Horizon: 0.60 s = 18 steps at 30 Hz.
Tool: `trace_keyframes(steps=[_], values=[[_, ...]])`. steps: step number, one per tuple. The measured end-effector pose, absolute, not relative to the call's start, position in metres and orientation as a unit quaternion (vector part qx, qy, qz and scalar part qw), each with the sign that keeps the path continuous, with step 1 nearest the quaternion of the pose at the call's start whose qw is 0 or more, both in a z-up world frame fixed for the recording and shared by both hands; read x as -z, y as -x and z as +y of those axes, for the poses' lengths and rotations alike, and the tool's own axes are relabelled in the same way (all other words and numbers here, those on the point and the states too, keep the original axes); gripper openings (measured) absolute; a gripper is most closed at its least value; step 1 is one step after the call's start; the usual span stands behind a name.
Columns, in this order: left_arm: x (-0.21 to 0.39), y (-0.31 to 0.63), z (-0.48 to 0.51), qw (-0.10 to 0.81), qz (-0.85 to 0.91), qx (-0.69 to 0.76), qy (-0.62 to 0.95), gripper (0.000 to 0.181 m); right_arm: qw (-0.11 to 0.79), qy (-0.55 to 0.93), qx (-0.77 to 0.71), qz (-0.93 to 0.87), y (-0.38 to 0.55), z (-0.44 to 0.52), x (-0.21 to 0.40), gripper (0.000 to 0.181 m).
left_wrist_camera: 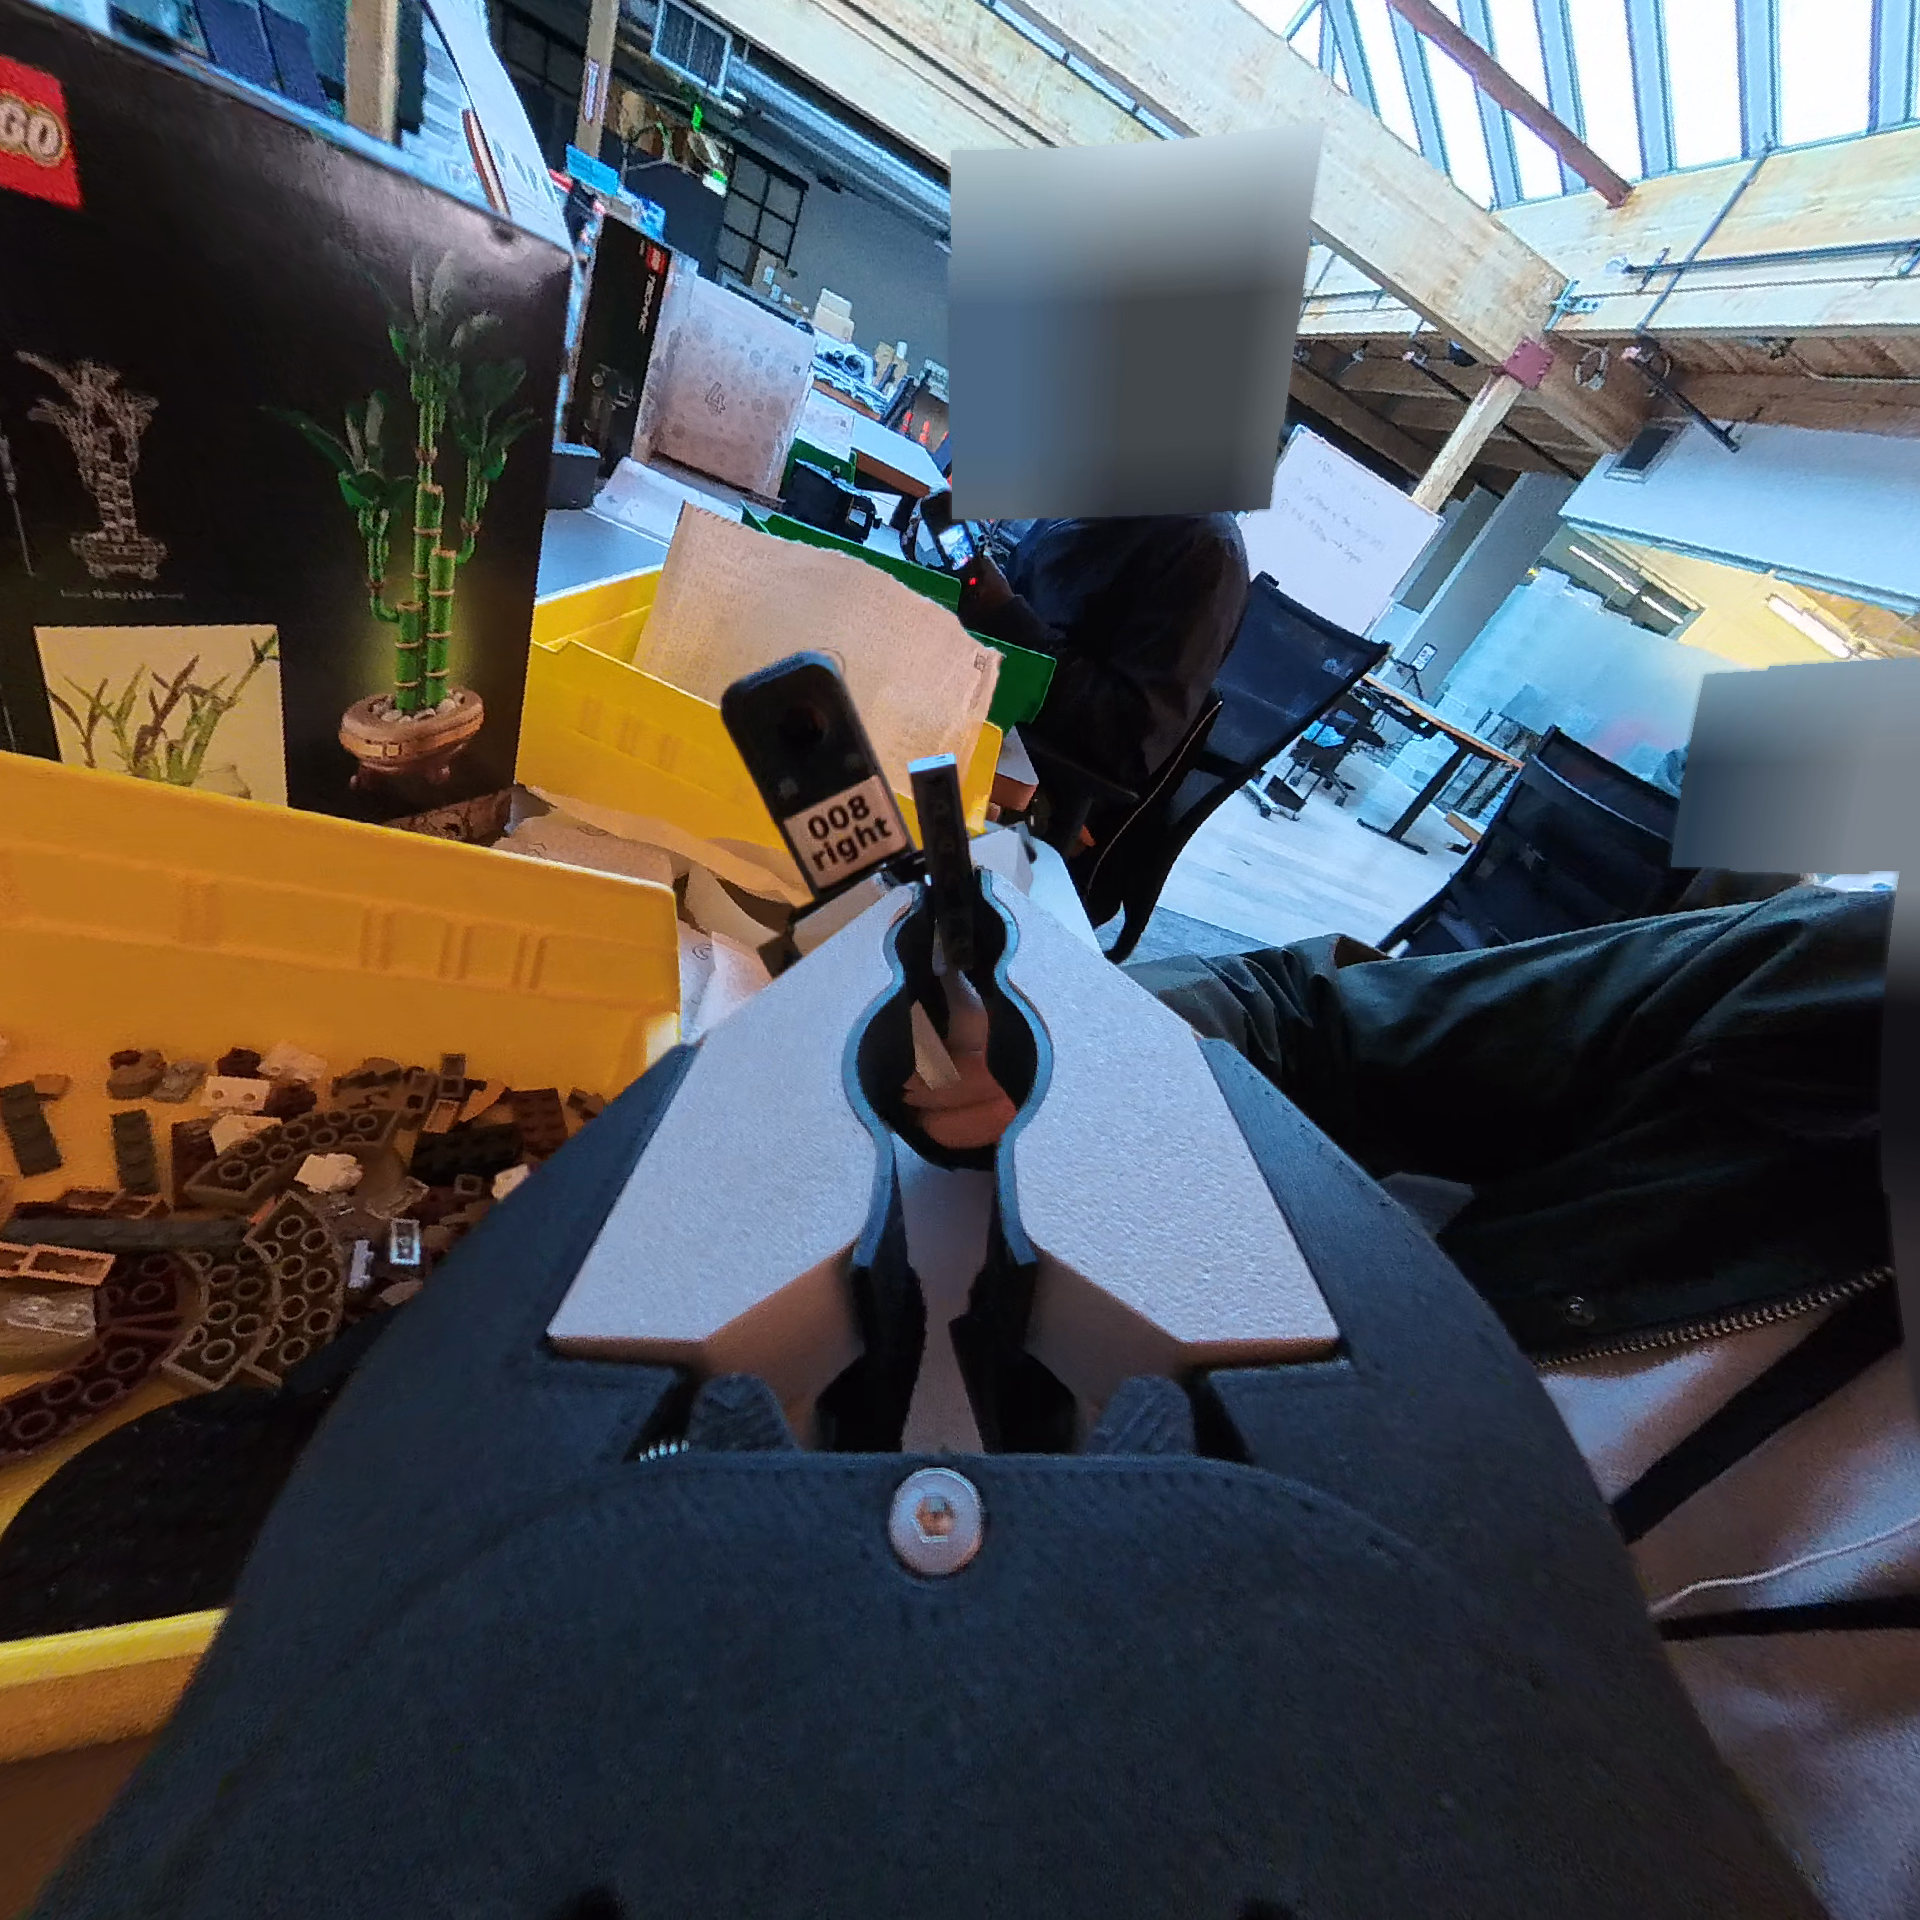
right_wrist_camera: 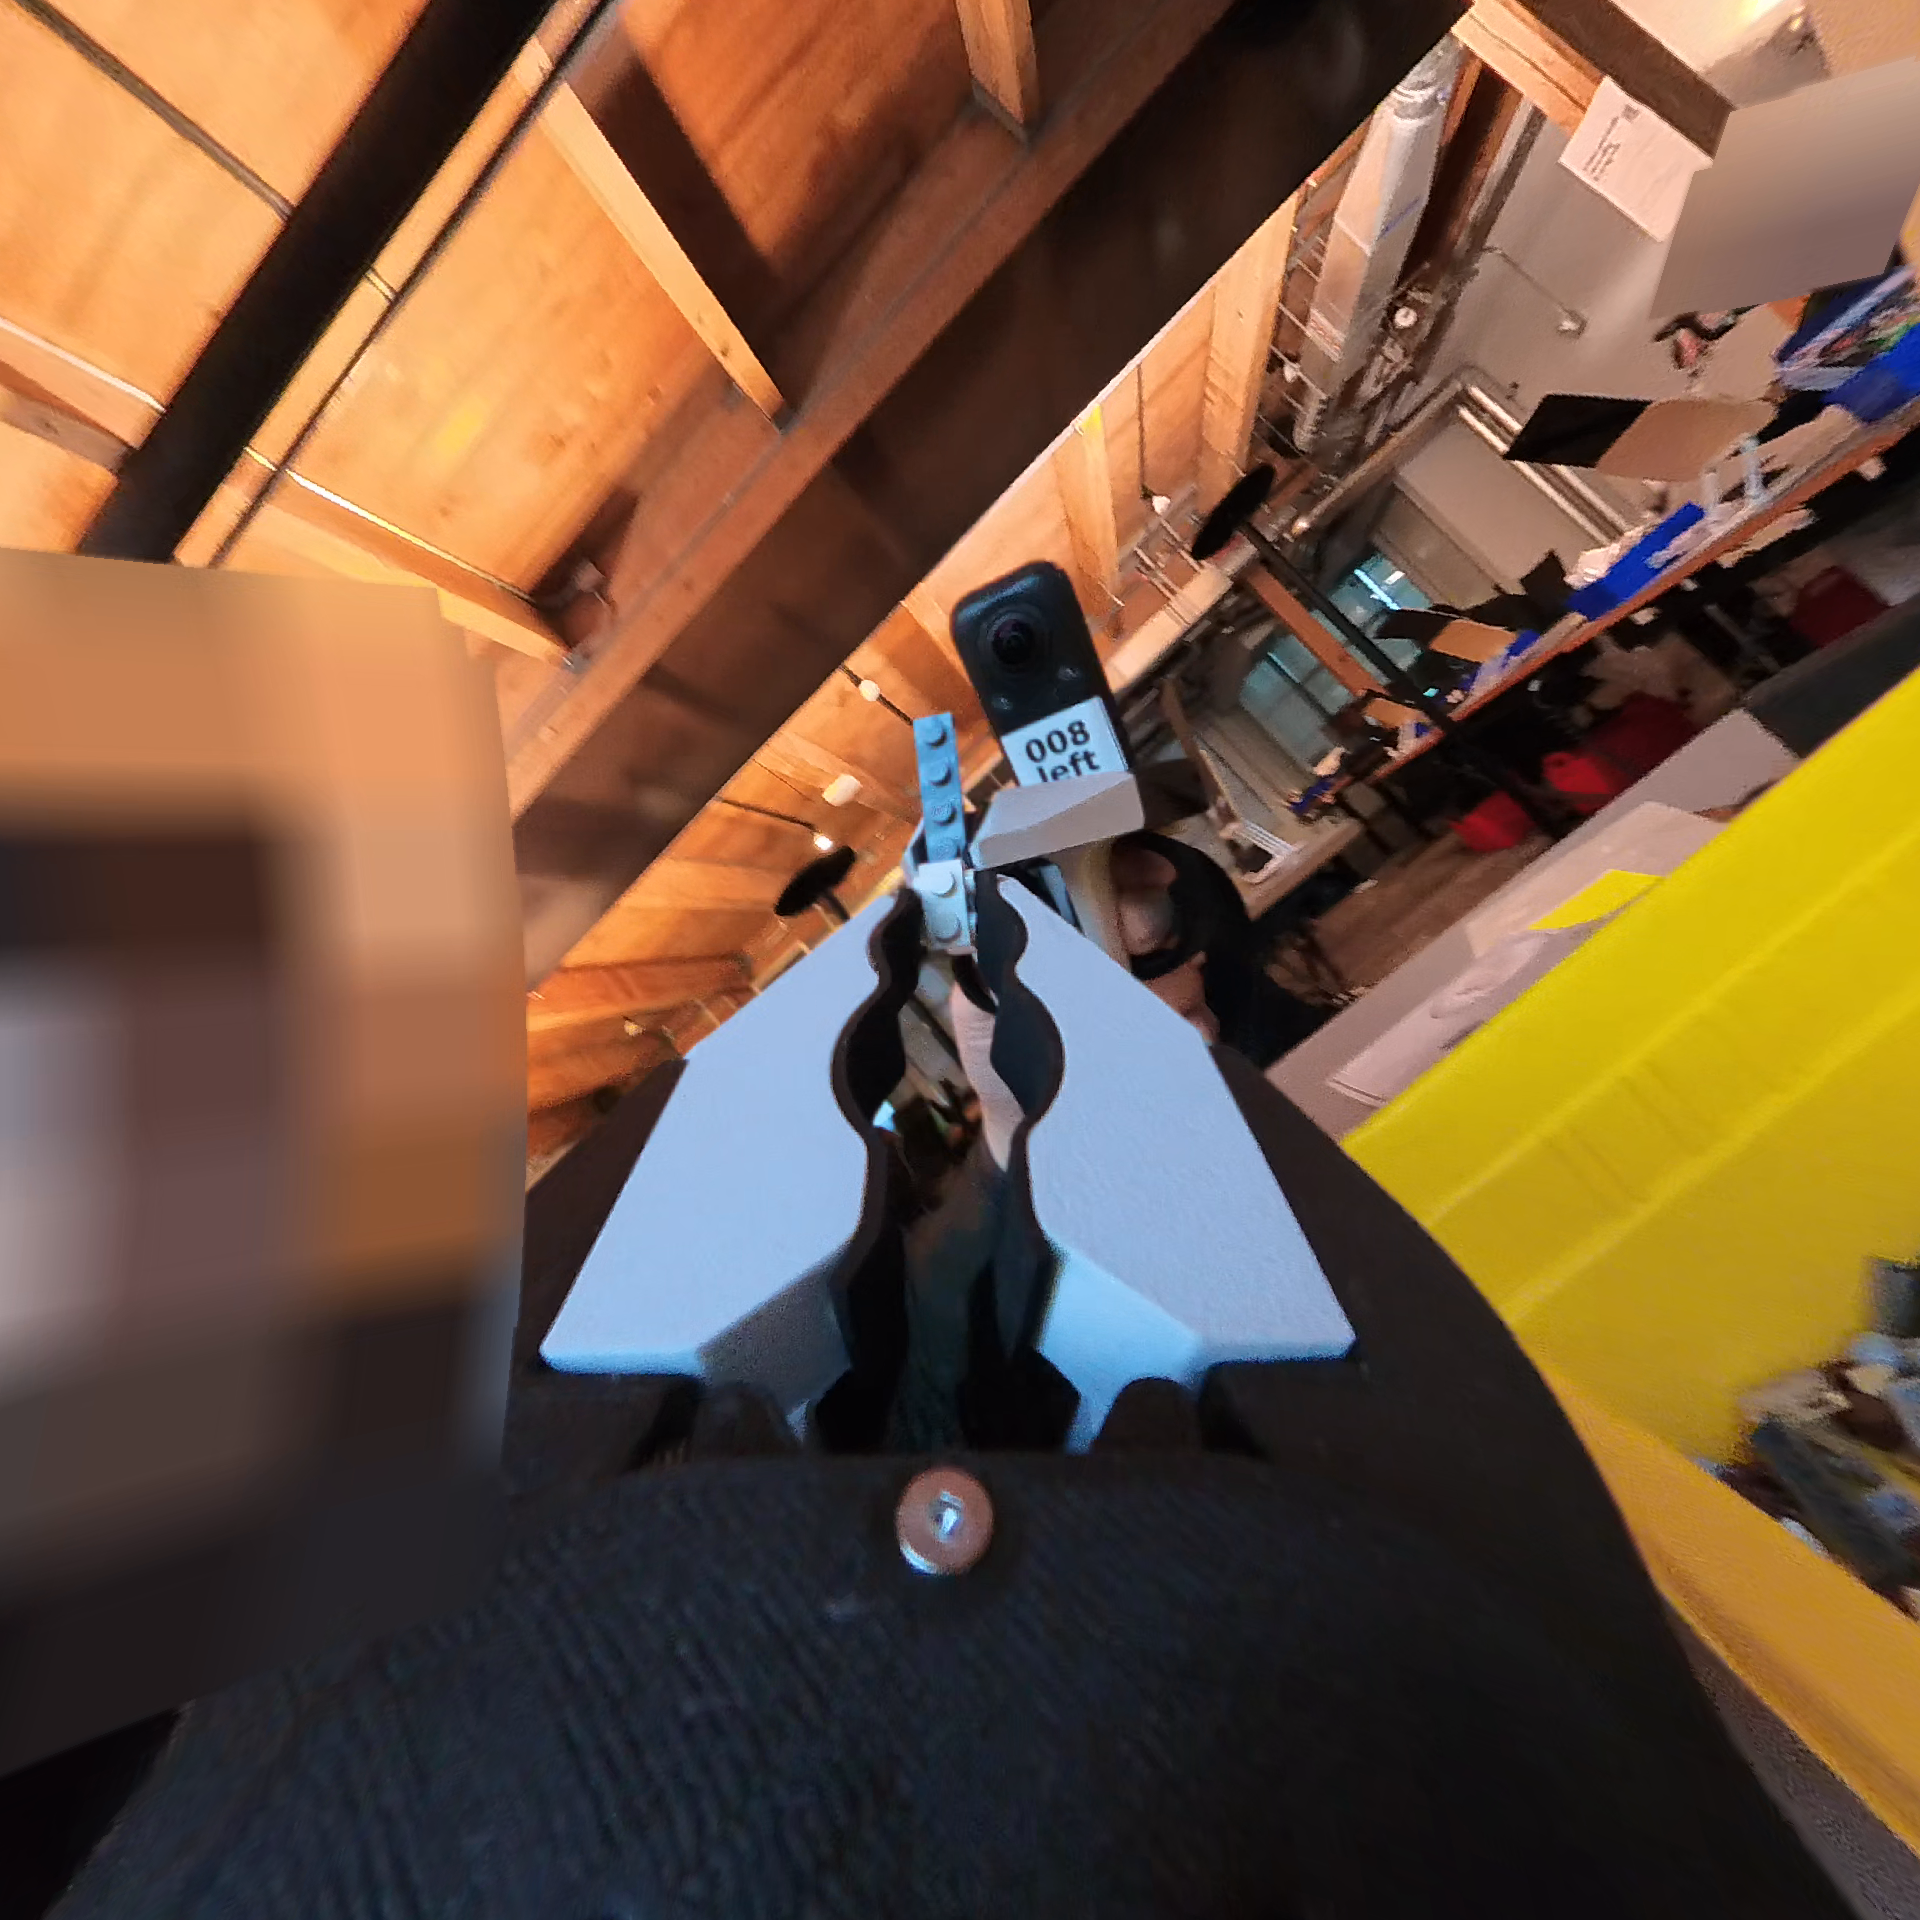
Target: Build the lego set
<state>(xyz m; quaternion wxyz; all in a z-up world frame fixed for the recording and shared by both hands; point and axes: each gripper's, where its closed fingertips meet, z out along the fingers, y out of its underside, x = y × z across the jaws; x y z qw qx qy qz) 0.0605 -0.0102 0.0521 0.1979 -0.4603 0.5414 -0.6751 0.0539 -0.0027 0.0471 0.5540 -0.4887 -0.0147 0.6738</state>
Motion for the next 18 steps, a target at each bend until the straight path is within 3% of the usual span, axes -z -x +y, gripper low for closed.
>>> trace_keyframes(steps=[5, 9, 12, 18], values=[[-0.065, -0.056, -0.007, 0.229, 0.530, 0.678, 0.455, 0.005, 0.552, 0.435, -0.711, 0.016, -0.062, -0.007, -0.058, 0.010], [-0.098, -0.028, 0.026, 0.254, 0.487, 0.714, 0.434, 0.005, 0.581, 0.349, -0.730, 0.089, -0.128, -0.010, -0.066, 0.009], [-0.106, -0.018, 0.025, 0.221, 0.489, 0.732, 0.420, 0.005, 0.530, 0.245, -0.811, 0.046, -0.139, -0.030, -0.087, 0.009], [-0.096, -0.024, 0.013, 0.201, 0.518, 0.711, 0.431, 0.005, 0.485, 0.219, -0.846, -0.005, -0.123, -0.045, -0.098, 0.009]])
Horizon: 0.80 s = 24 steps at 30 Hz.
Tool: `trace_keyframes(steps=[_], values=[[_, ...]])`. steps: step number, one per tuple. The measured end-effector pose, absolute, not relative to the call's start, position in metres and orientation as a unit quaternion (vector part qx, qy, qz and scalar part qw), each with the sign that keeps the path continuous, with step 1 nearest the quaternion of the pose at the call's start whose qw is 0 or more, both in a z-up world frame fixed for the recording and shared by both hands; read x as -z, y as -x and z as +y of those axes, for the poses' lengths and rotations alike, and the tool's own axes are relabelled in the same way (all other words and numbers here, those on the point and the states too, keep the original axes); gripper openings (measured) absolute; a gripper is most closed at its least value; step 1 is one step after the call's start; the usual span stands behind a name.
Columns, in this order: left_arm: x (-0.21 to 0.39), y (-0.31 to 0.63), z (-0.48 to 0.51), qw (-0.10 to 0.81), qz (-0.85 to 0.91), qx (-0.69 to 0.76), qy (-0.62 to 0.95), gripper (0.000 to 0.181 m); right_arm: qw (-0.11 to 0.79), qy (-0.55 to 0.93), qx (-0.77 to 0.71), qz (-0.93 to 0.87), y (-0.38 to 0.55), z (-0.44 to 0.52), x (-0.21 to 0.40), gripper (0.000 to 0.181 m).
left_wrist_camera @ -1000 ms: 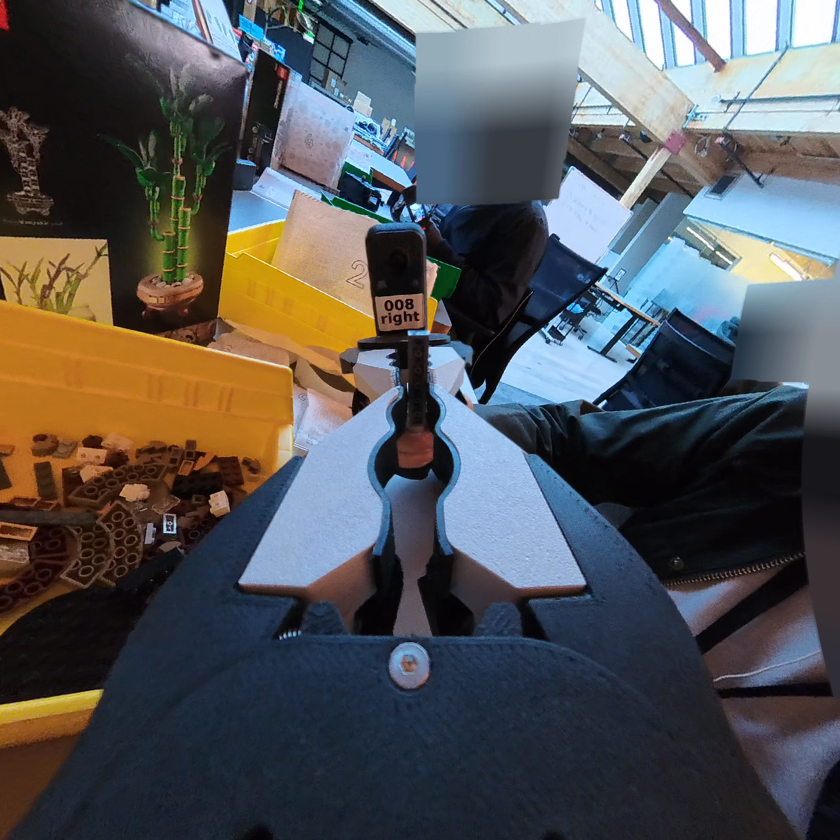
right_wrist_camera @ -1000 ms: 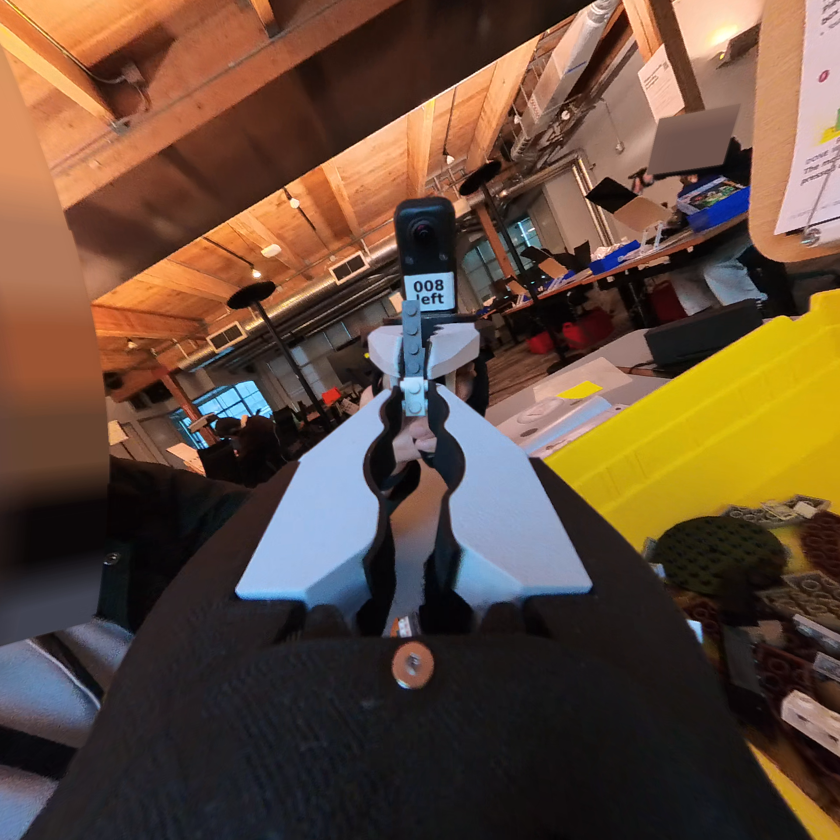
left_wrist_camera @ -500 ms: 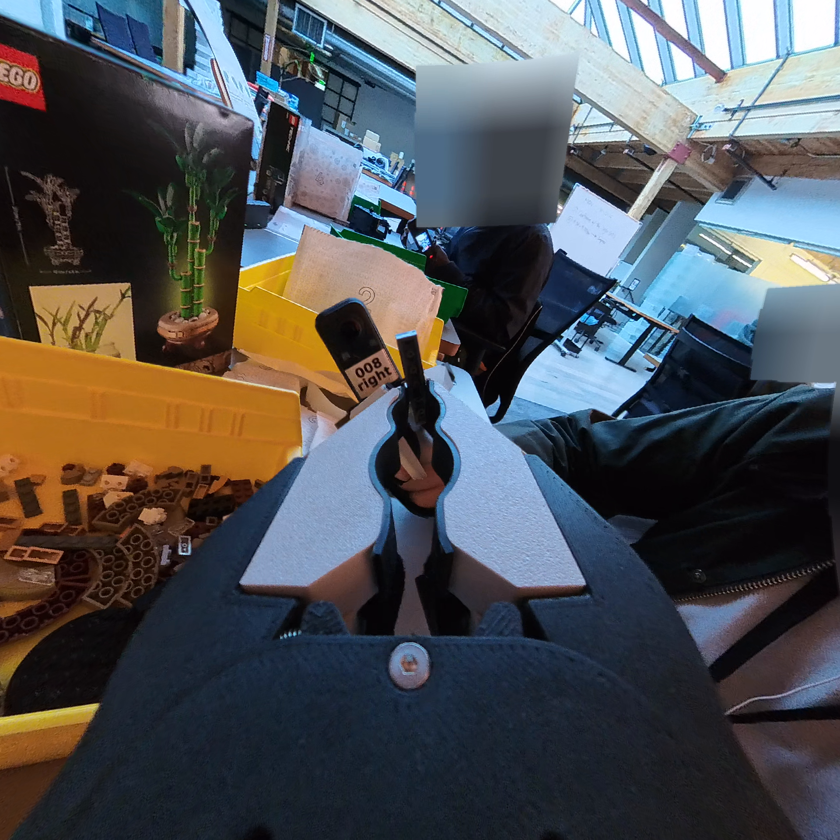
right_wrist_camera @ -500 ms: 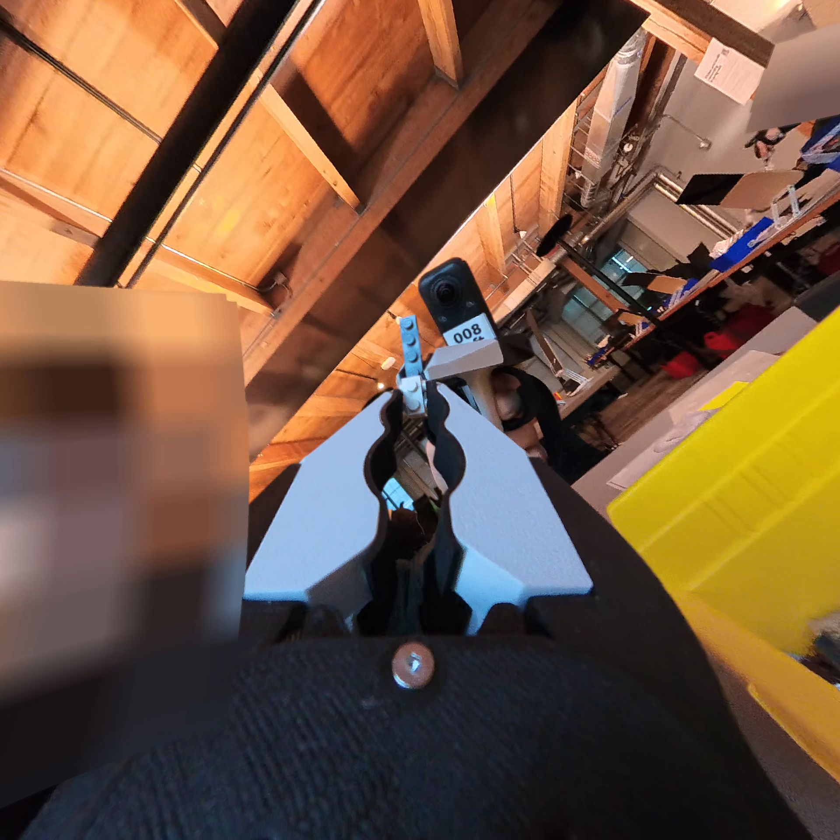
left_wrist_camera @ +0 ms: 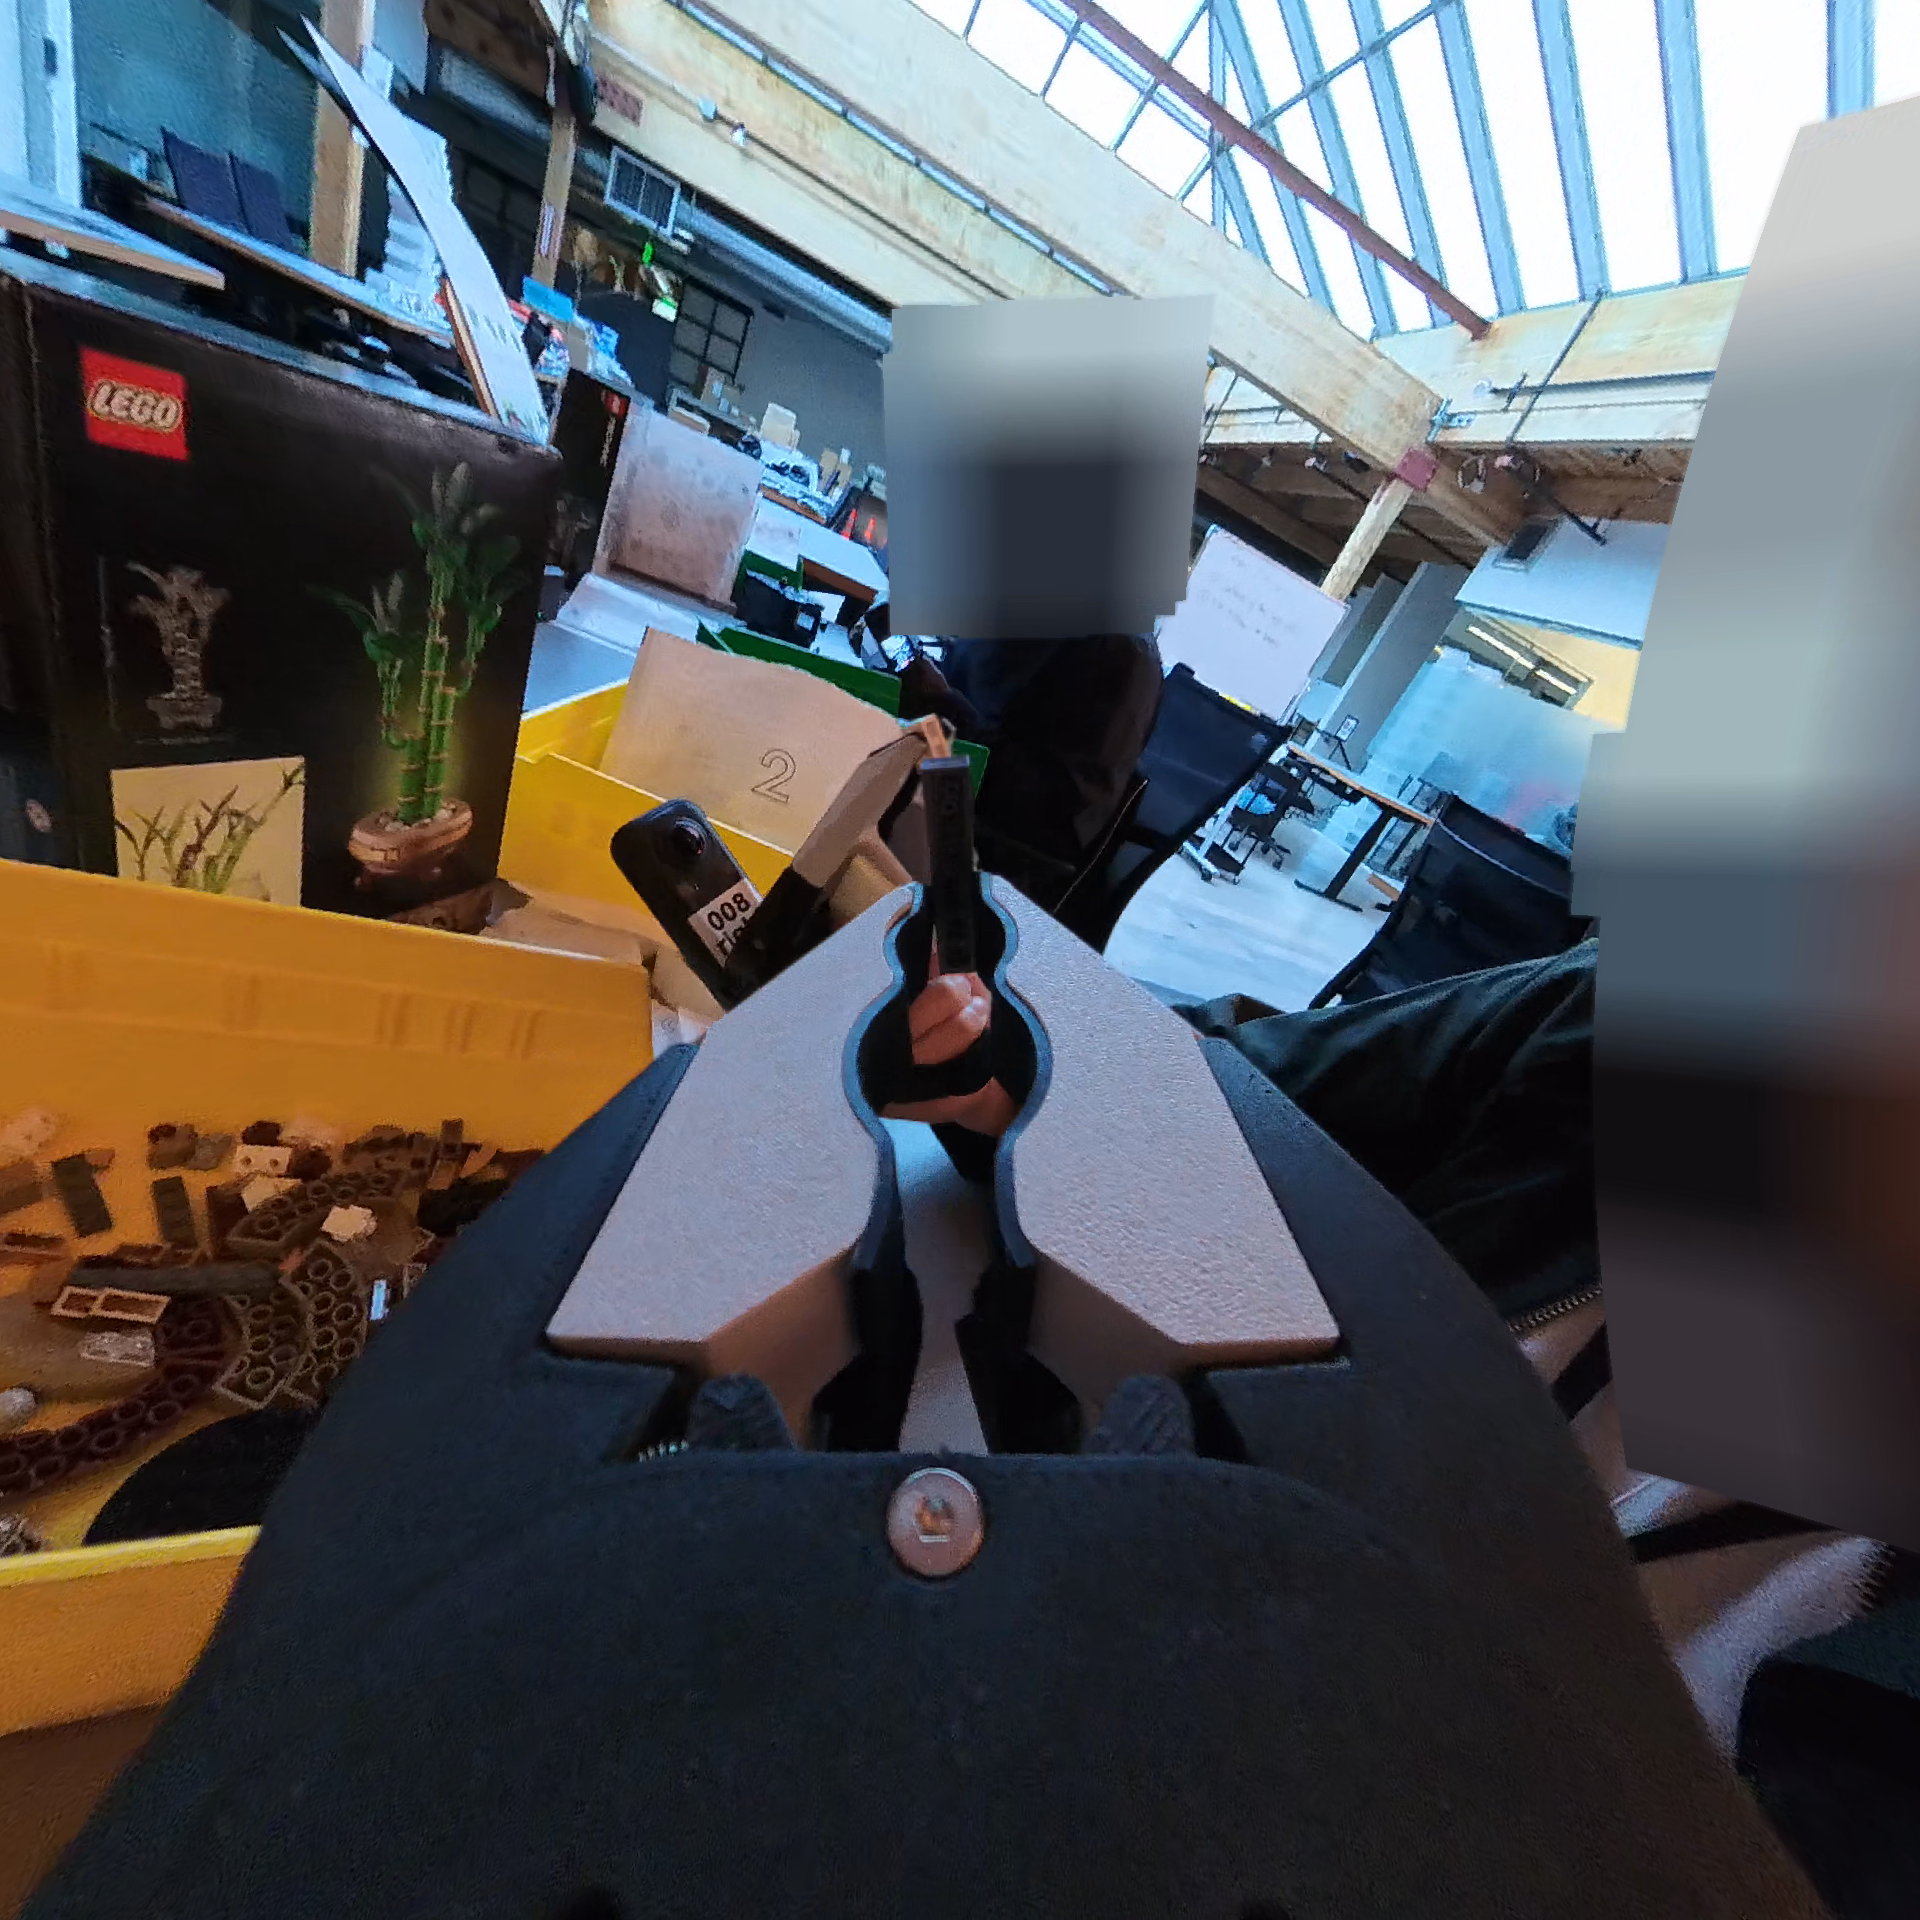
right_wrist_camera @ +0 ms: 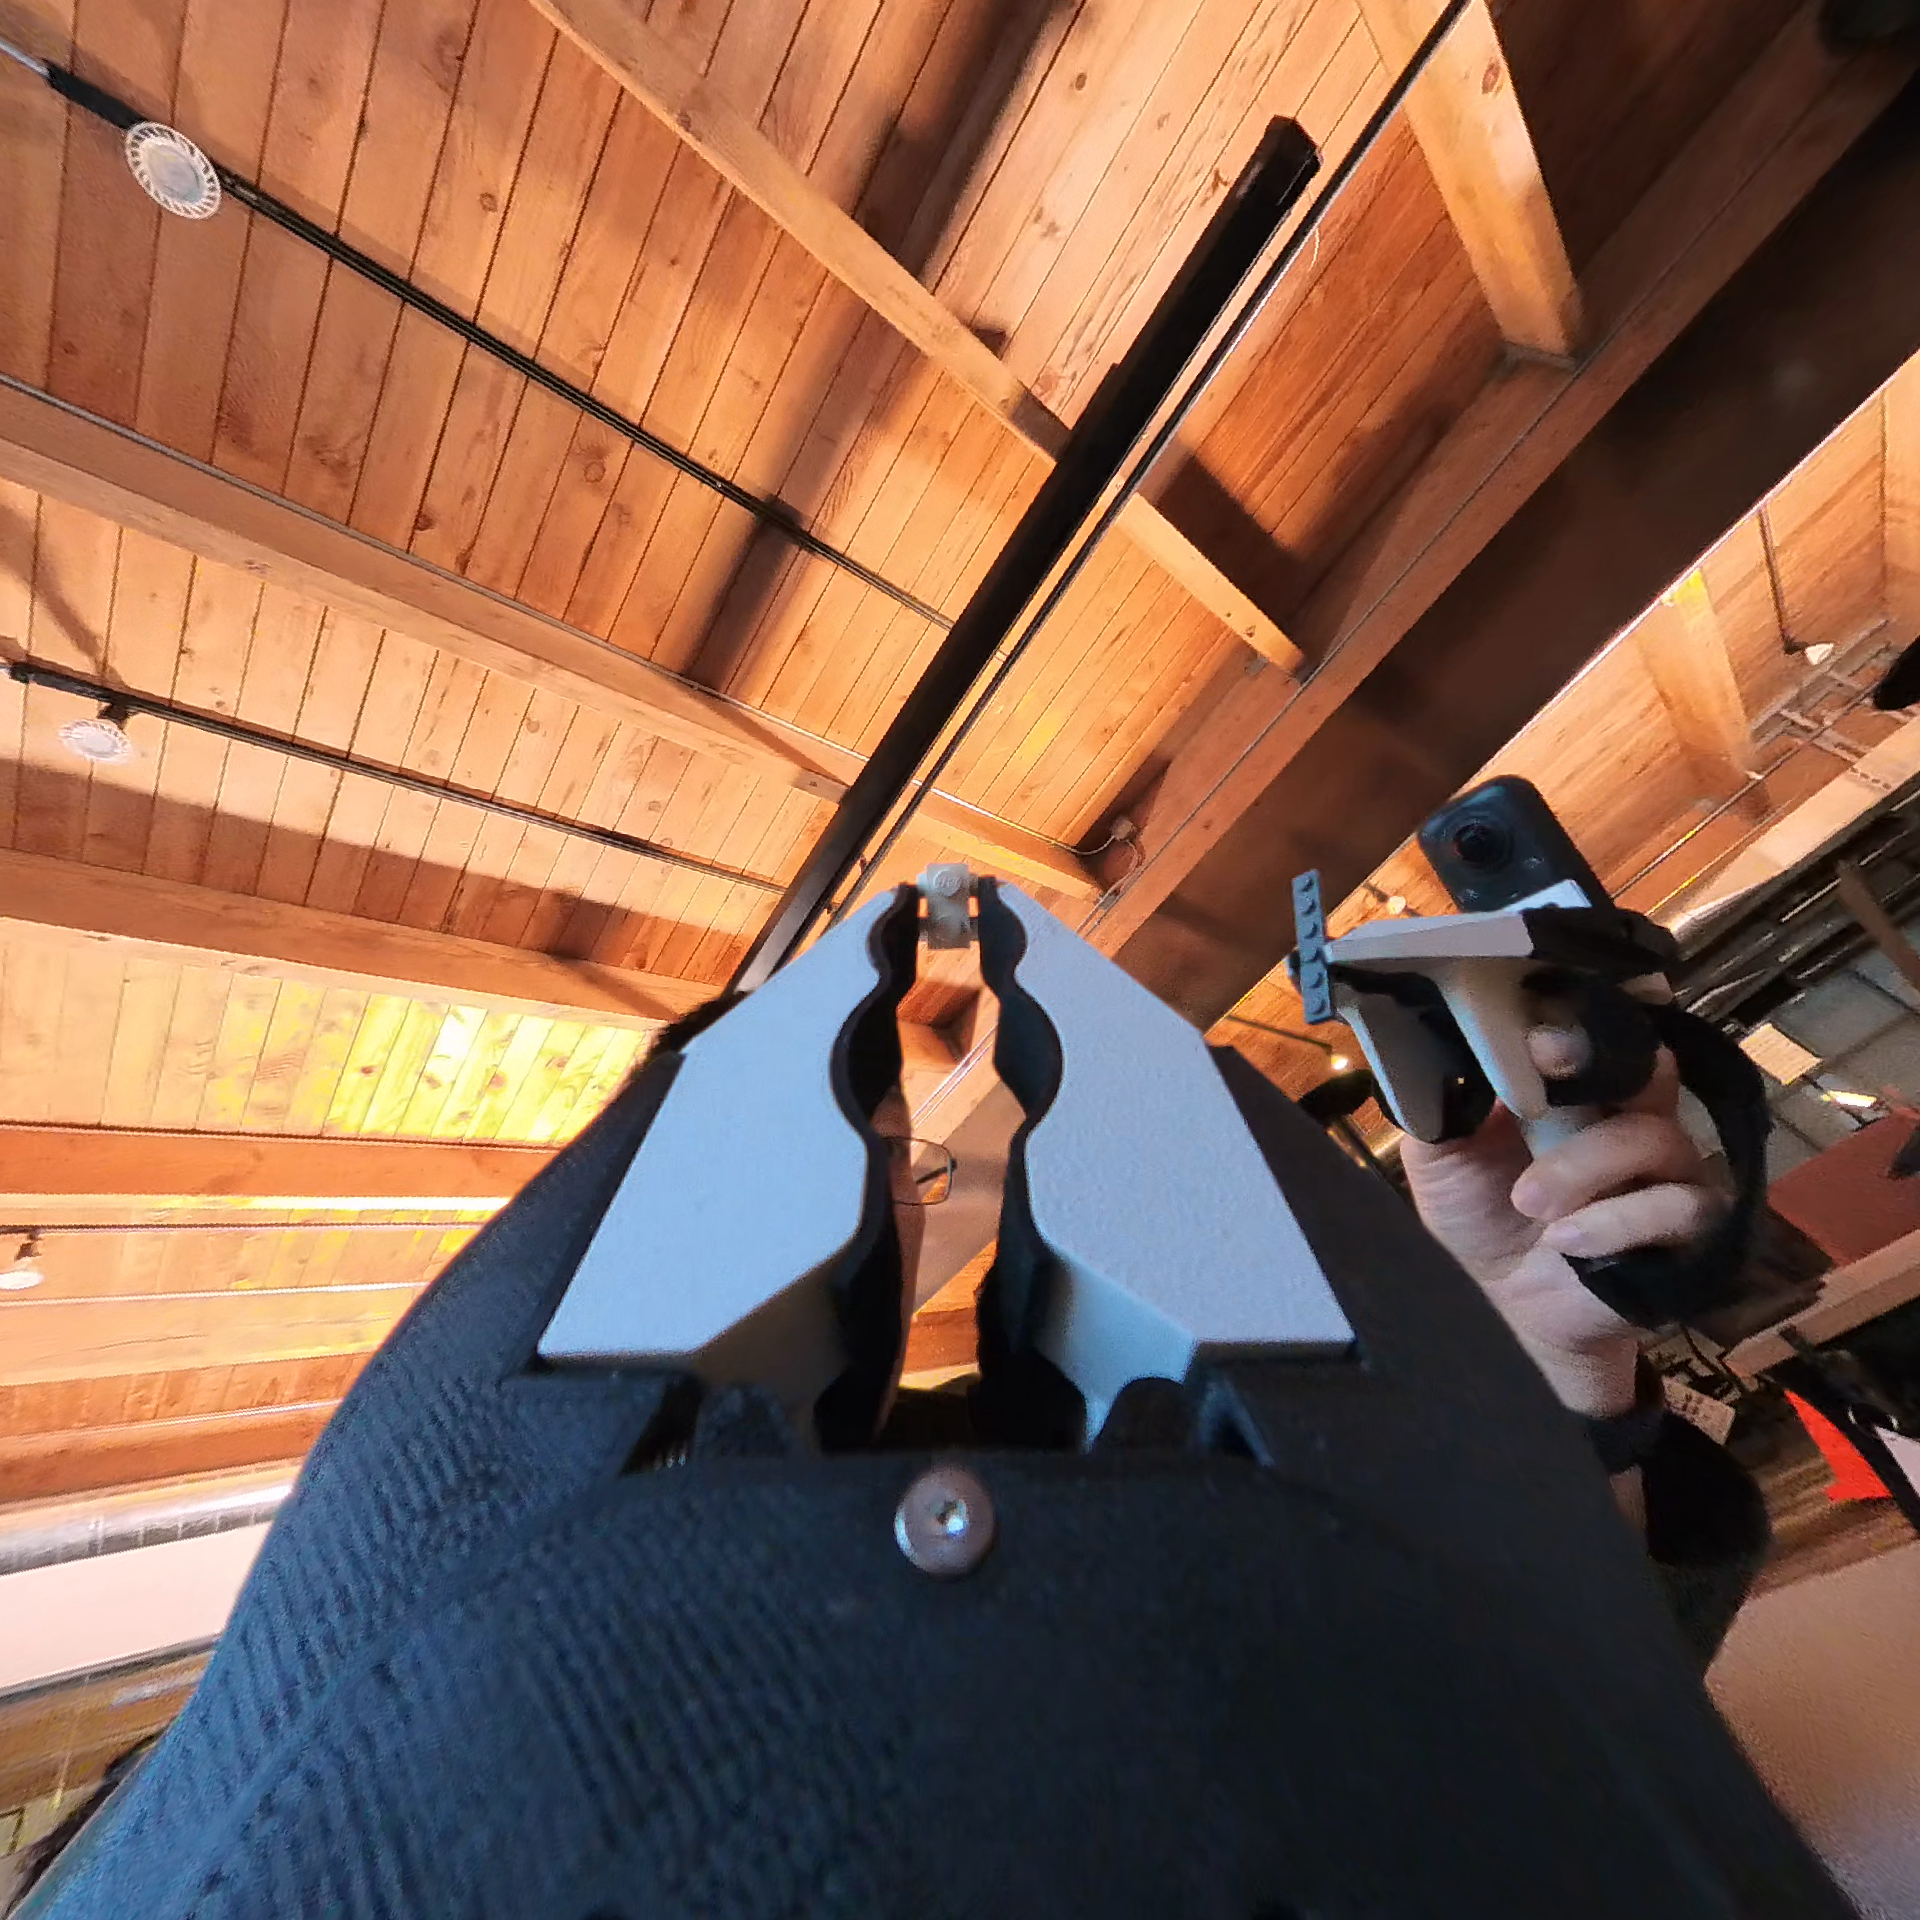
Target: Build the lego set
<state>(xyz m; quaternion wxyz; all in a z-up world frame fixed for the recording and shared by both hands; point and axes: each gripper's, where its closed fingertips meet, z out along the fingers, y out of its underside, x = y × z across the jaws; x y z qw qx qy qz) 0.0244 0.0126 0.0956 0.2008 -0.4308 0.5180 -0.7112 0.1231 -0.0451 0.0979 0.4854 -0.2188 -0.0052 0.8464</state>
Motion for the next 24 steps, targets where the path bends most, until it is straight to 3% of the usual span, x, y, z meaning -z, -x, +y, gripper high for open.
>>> trace_keyframes(steps=[7, 11, 13, 24], values=[[-0.074, -0.031, 0.023, 0.181, 0.526, 0.673, 0.488, 0.006, 0.515, 0.336, -0.788, -0.025, -0.098, -0.029, -0.082, 0.009], [-0.056, -0.035, 0.034, 0.170, 0.522, 0.642, 0.536, 0.006, 0.617, 0.625, -0.478, 0.019, -0.099, 0.031, -0.007, 0.009], [-0.049, -0.037, 0.036, 0.151, 0.514, 0.641, 0.550, 0.006, 0.616, 0.691, -0.378, 0.008, -0.102, 0.041, 0.013, 0.035], [-0.009, -0.048, 0.014, 0.098, 0.576, 0.580, 0.567, 0.006, 0.633, 0.602, -0.482, -0.065, -0.060, 0.015, -0.025, 0.029]])
